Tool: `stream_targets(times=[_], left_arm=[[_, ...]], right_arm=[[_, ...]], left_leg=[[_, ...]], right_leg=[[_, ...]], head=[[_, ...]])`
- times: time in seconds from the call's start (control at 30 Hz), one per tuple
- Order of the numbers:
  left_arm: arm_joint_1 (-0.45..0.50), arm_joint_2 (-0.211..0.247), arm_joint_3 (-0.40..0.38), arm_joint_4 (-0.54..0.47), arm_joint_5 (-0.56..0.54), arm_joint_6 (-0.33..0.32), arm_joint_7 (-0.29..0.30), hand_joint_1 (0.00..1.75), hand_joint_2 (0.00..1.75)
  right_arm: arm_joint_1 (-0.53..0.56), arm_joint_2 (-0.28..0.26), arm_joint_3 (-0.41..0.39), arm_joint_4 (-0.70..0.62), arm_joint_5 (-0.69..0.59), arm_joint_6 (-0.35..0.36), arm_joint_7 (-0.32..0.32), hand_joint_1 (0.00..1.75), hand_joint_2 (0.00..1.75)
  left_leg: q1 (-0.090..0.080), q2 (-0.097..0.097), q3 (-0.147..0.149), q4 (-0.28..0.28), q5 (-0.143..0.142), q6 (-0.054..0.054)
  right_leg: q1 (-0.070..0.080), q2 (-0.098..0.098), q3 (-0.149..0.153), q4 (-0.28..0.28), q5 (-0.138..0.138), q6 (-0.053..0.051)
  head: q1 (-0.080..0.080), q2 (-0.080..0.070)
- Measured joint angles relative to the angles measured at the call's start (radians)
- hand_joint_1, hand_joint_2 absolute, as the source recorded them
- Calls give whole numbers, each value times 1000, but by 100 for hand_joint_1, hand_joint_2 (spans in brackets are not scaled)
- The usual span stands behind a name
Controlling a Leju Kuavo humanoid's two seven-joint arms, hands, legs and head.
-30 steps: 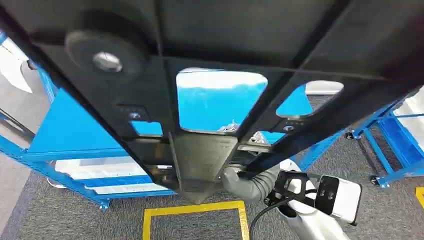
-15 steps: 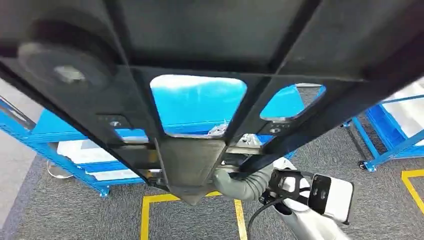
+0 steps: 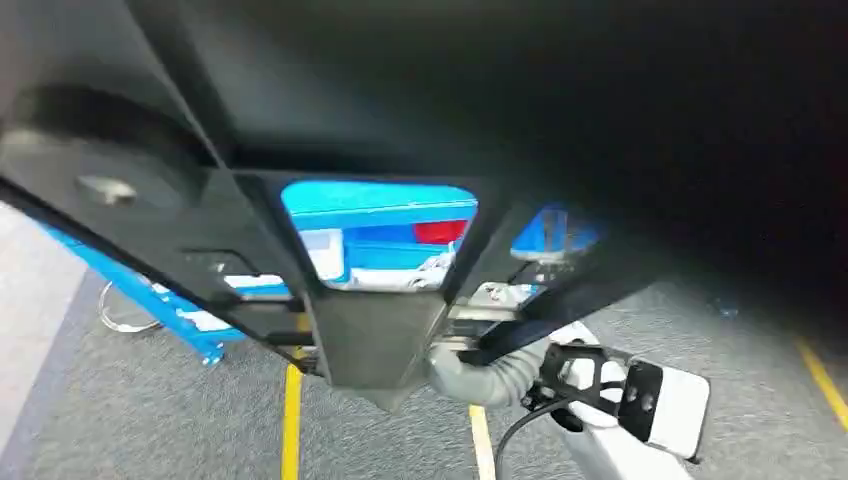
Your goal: Take the parts from the cabinet and place them on the table.
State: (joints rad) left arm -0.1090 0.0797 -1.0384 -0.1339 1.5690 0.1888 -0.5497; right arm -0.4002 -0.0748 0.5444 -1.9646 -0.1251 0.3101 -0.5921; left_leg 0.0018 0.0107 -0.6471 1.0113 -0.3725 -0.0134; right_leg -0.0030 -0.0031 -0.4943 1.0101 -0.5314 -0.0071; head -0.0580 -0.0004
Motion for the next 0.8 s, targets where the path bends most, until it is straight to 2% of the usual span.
stream_targets(times=[0.03,0.07,0.1,0.17,0.2,0.23,0.27,0.3,0.37,0.4,0.43,0.47,0.53,0.57,0.6,0.63,0.7,0.73,0.77,0.8], left_arm=[[2,0,0,0,1,1,3,0,175],[2,0,1,0,2,2,8,0,175],[4,0,2,0,1,2,13,0,175],[4,1,4,0,2,3,18,0,175],[4,1,5,0,2,4,19,0,175],[5,1,6,0,2,4,20,0,175],[6,1,8,0,2,4,22,0,175],[6,1,11,0,2,4,23,0,175],[6,1,14,0,2,4,23,0,175],[4,2,16,0,2,4,23,0,175],[5,2,18,0,2,4,24,0,175],[6,2,21,0,2,4,26,0,175],[6,2,25,0,2,4,32,0,175],[6,2,28,0,2,4,35,0,175],[5,1,30,0,2,4,39,0,175],[4,1,31,0,2,4,40,0,175],[5,1,34,0,2,4,42,0,175],[6,1,36,0,2,4,46,0,175],[6,1,38,0,2,4,53,0,175],[7,1,38,0,1,4,55,0,175]], right_arm=[[1,0,-3,0,2,3,-1,175,175],[1,2,-4,0,3,6,-2,175,175],[1,6,-5,0,5,8,-2,175,175],[2,10,-6,0,6,14,-3,175,175],[4,10,-6,0,6,14,-3,175,175],[6,10,-6,0,7,14,-3,175,175],[9,11,-6,0,7,14,-3,175,175],[10,11,-6,0,7,14,-3,175,175],[10,13,-7,-2,8,15,-2,175,175],[10,16,-7,-4,9,16,0,175,175],[10,16,-8,-4,9,16,1,175,175],[10,16,-8,-4,11,17,3,175,175],[10,16,-9,-5,13,21,5,175,175],[10,16,-11,-5,13,22,6,175,175],[9,16,-13,-5,13,22,8,175,175],[7,16,-14,-5,13,22,8,175,175],[11,16,-16,-4,13,23,10,175,175],[11,16,-17,-4,13,23,10,175,175],[11,16,-18,-4,11,23,14,175,175],[11,15,-19,-4,9,23,18,175,175]], left_leg=[[1,0,-1,-5,9,-7],[3,-2,-7,0,3,-12],[4,-3,-18,24,-35,-17],[8,-3,-68,170,-144,-28],[9,-3,-94,254,-180,-32],[10,-3,-107,308,-192,-34],[11,-3,-97,311,-183,-35],[12,-3,-58,264,-155,-35],[12,-3,69,66,-86,-29],[11,-6,114,-15,-97,-20],[3,-7,116,-16,-88,-14],[2,-7,111,-17,-85,-8],[1,-6,105,-19,-85,1],[14,-6,109,-37,-75,14],[12,-3,108,-42,-69,20],[11,-2,104,-42,-66,26],[8,-2,97,-40,-63,29],[7,-2,93,-37,-62,29],[6,-2,90,-33,-62,29],[6,-3,88,-30,-62,29]], right_leg=[[-1,0,-4,-4,9,-9],[-8,-3,-8,-10,23,-18],[-8,-3,-17,-10,31,-23],[-8,-4,-34,-10,46,-28],[-7,-4,-42,-9,52,-28],[-7,-4,-49,-9,57,-27],[-7,-3,-54,-8,61,-25],[-7,-3,-58,-8,65,-23],[-7,-3,-60,-6,68,-18],[-6,-3,-63,-6,70,-15],[-4,-3,-64,-7,75,-7],[-4,-3,-64,-8,78,-3],[-4,-3,-68,-12,85,8],[0,-3,-71,-10,80,16],[-2,0,-82,17,55,18],[-3,1,-110,77,16,19],[-4,1,-186,245,-59,23],[-4,1,-216,310,-76,24],[-4,1,-221,319,-64,24],[-4,1,-202,283,-35,23]], head=[[-1,0],[1,0],[-6,0],[-18,0],[-18,0],[-19,0],[-20,0],[-19,0],[-19,0],[-22,0],[-21,0],[-15,0],[-16,0],[-10,0],[-6,0],[-5,-1],[-1,0],[-1,0],[-1,0],[0,0]])
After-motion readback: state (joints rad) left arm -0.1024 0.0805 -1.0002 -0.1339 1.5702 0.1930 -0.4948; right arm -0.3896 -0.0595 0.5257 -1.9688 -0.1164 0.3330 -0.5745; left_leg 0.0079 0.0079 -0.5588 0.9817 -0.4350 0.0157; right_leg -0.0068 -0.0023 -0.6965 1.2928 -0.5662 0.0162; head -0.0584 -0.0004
